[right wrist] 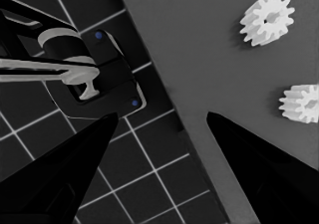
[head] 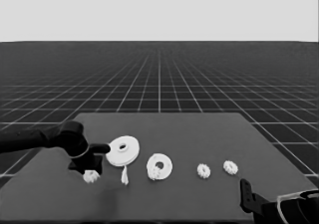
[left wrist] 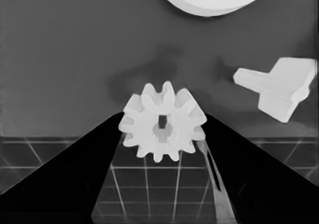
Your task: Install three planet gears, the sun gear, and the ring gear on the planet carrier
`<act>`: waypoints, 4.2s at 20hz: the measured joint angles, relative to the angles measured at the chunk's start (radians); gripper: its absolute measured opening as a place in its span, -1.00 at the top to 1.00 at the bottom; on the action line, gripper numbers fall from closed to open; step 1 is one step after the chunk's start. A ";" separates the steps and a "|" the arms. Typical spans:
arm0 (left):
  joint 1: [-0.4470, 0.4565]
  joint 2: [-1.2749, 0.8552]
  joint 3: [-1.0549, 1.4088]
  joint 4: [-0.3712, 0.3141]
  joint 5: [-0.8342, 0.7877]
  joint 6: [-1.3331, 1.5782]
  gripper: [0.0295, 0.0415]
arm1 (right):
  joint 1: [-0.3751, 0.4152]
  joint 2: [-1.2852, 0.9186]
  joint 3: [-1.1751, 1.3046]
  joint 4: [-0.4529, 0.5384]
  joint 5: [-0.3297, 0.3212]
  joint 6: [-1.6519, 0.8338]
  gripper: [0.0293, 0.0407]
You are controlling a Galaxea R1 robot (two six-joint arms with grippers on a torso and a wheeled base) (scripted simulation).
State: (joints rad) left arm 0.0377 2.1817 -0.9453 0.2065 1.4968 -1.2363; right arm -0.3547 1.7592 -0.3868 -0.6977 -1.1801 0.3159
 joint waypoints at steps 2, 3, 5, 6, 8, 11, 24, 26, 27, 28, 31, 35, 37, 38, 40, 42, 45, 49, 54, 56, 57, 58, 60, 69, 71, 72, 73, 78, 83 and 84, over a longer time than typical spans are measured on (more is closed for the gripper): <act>-0.052 0.501 -0.377 -0.039 0.056 -0.187 0.72 | 0.000 0.000 0.000 0.000 0.000 0.000 -0.61; -0.058 0.658 -0.554 -0.048 0.044 -0.129 0.72 | 0.000 0.000 0.000 0.000 0.000 0.000 -0.61; -0.061 0.803 -0.778 -0.058 0.026 -0.028 0.72 | 0.000 0.000 0.000 0.000 0.000 0.000 -0.61; -0.061 0.836 -0.837 -0.060 0.021 0.002 0.72 | 0.000 0.000 0.000 0.000 0.000 0.000 -0.61; -0.060 0.868 -0.898 -0.063 0.017 0.032 0.72 | 0.000 0.000 0.000 0.000 0.000 0.000 -0.61; -0.006 0.893 -0.961 -0.010 -0.011 0.067 0.72 | 0.000 0.000 0.000 0.000 0.000 0.000 -0.61; 0.083 0.925 -1.056 0.059 -0.060 0.117 -0.47 | 0.000 0.000 0.000 0.000 0.000 0.000 -0.61; 0.083 0.925 -1.056 0.059 -0.060 0.117 -0.49 | 0.000 0.000 0.000 0.000 0.000 0.000 -0.61; 0.083 0.925 -1.056 0.059 -0.060 0.117 -0.49 | 0.000 0.000 0.000 0.000 0.000 0.000 -0.61; 0.083 0.925 -1.056 0.059 -0.060 0.117 -0.49 | 0.000 0.000 0.000 0.000 0.000 0.000 -0.61; 0.034 0.900 -0.985 0.015 -0.024 0.079 -0.49 | 0.000 0.000 0.000 0.000 0.000 0.000 -0.61; -0.050 0.885 -0.936 -0.054 0.010 0.052 -0.49 | 0.000 0.000 0.000 0.000 0.000 0.000 -0.61; -0.057 0.885 -0.934 -0.061 0.012 0.051 -0.49 | 0.000 0.000 0.000 0.000 0.000 0.000 -0.61; -0.058 0.885 -0.934 -0.062 0.013 0.051 -0.49 | 0.000 0.000 0.000 0.000 0.000 0.000 -0.61; -0.059 0.885 -0.934 -0.064 0.013 0.051 -0.49 | 0.000 0.000 0.000 0.000 0.000 0.000 -0.61; -0.238 0.233 -0.062 0.045 -0.528 0.961 -0.98 | 0.000 0.000 0.000 0.000 0.000 0.000 -0.61; -0.351 -0.302 0.407 0.092 -0.761 1.460 -0.54 | 0.000 0.000 0.000 0.000 0.000 0.000 -0.61; -0.376 -0.413 0.514 0.102 -0.813 1.572 -0.49 | 0.000 0.000 0.000 0.000 0.000 0.000 -0.61; -0.380 -0.426 0.527 0.103 -0.820 1.586 -0.49 | 0.347 0.586 -0.645 0.458 -0.322 0.861 -0.65; -0.380 -0.426 0.527 0.104 -0.820 1.587 -0.49 | 0.350 0.636 -0.754 0.492 -0.324 0.896 -0.62; -0.380 -0.427 0.527 0.104 -0.820 1.587 -0.49 | 0.350 0.648 -0.780 0.499 -0.324 0.902 -0.62; -0.380 -0.427 0.527 0.104 -0.820 1.587 -0.49 | 0.350 0.655 -0.795 0.504 -0.324 0.906 -0.61; -0.380 -0.427 0.527 0.104 -0.820 1.587 -0.49 | 0.350 0.662 -0.811 0.508 -0.325 0.908 -0.61; -0.380 -0.427 0.528 0.104 -0.820 1.587 -0.49 | 0.138 0.716 -0.953 0.322 -0.225 0.851 -0.61; -0.380 -0.427 0.528 0.104 -0.820 1.587 -0.49 | 0.137 0.717 -0.954 0.321 -0.224 0.851 0.01; -0.380 -0.427 0.528 0.104 -0.820 1.587 -0.49 | 0.137 0.717 -0.955 0.320 -0.224 0.850 0.64; -0.380 -0.427 0.528 0.104 -0.820 1.587 -0.49 | 0.138 0.717 -0.955 0.320 -0.224 0.850 0.66; -0.380 -0.427 0.528 0.104 -0.820 1.587 -0.49 | 0.138 0.717 -0.955 0.320 -0.224 0.850 0.66; -0.380 -0.427 0.528 0.104 -0.820 1.587 -0.49 | 0.301 0.670 -0.830 0.464 -0.309 0.905 0.66; -0.380 -0.427 0.528 0.104 -0.820 1.587 -0.49 | 0.322 0.668 -0.824 0.483 -0.316 0.907 0.66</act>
State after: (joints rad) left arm -0.3422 1.7549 -0.4178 0.3101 0.6764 0.3508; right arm -0.0328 2.4267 -1.2110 -0.2149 -1.4959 1.2232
